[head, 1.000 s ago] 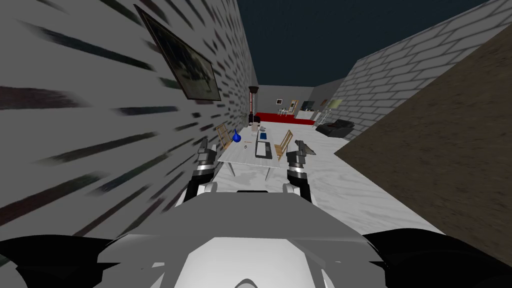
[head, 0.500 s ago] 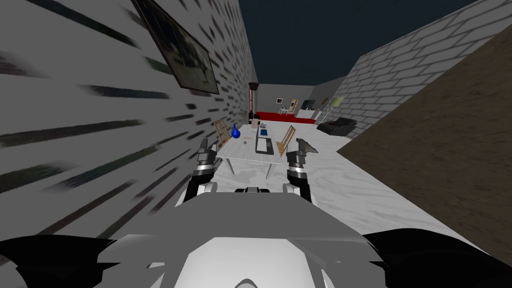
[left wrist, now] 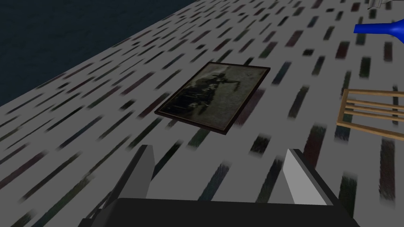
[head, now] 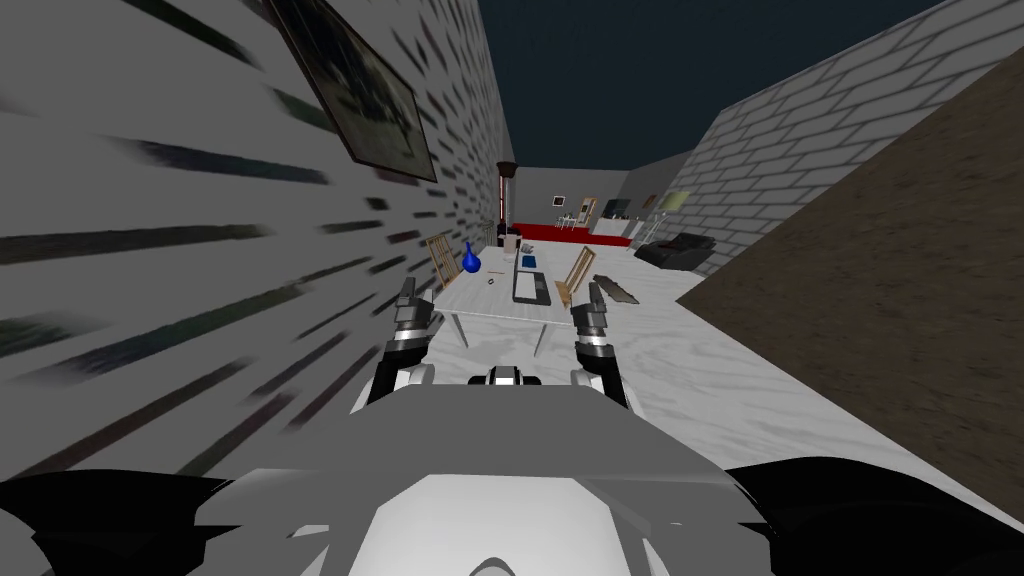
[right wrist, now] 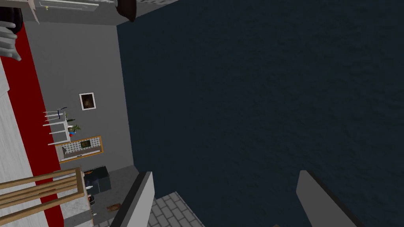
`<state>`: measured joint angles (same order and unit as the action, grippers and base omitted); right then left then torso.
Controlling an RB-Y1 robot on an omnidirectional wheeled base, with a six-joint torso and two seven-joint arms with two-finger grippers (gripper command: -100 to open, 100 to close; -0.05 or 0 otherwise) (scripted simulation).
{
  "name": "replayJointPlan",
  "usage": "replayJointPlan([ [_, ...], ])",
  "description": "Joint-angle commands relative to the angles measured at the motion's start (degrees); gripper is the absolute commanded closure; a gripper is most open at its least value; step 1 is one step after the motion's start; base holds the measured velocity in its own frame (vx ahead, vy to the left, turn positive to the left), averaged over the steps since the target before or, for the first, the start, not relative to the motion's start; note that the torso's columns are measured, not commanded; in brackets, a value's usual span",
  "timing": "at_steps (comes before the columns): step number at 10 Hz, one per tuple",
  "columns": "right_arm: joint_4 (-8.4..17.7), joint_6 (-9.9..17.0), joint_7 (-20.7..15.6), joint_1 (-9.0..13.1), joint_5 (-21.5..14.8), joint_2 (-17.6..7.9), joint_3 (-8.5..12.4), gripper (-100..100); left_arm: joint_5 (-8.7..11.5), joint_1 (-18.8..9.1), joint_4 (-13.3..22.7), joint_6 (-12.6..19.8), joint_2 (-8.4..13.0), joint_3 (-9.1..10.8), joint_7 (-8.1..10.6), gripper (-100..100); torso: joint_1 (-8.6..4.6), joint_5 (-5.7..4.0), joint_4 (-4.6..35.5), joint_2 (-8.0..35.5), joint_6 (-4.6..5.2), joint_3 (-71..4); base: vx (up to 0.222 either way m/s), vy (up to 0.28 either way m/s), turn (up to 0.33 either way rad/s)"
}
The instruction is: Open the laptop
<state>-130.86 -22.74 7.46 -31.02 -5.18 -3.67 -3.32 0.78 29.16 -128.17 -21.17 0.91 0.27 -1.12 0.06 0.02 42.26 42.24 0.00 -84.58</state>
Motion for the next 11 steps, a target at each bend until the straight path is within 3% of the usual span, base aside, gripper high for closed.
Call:
replayJointPlan([
  [1,1.39,0.7,-2.14,0.8,-2.07,-3.76,0.65,-100,0.0,0.0,0.0,0.0,0.0,0.0,0.0,0,-0.01,0.0,0.01,0.0,0.0,-0.01,0.043,0.083,-0.017],
  [6,5.02,2.12,-7.76,2.68,-7.76,-8.82,2.59,-100,0.0,0.0,0.0,0.0,0.0,0.0,0.0,0,-0.09,-0.03,0.02,0.02,0.0,0.0,0.051,0.114,-0.023],
  [11,9.3,3.86,-14.79,4.98,-14.89,-12.19,5.02,-100,0.0,0.01,0.0,0.0,-0.01,-0.01,0.0,0,-0.05,-0.02,0.02,0.03,0.0,0.0,0.063,0.135,-0.031],
])
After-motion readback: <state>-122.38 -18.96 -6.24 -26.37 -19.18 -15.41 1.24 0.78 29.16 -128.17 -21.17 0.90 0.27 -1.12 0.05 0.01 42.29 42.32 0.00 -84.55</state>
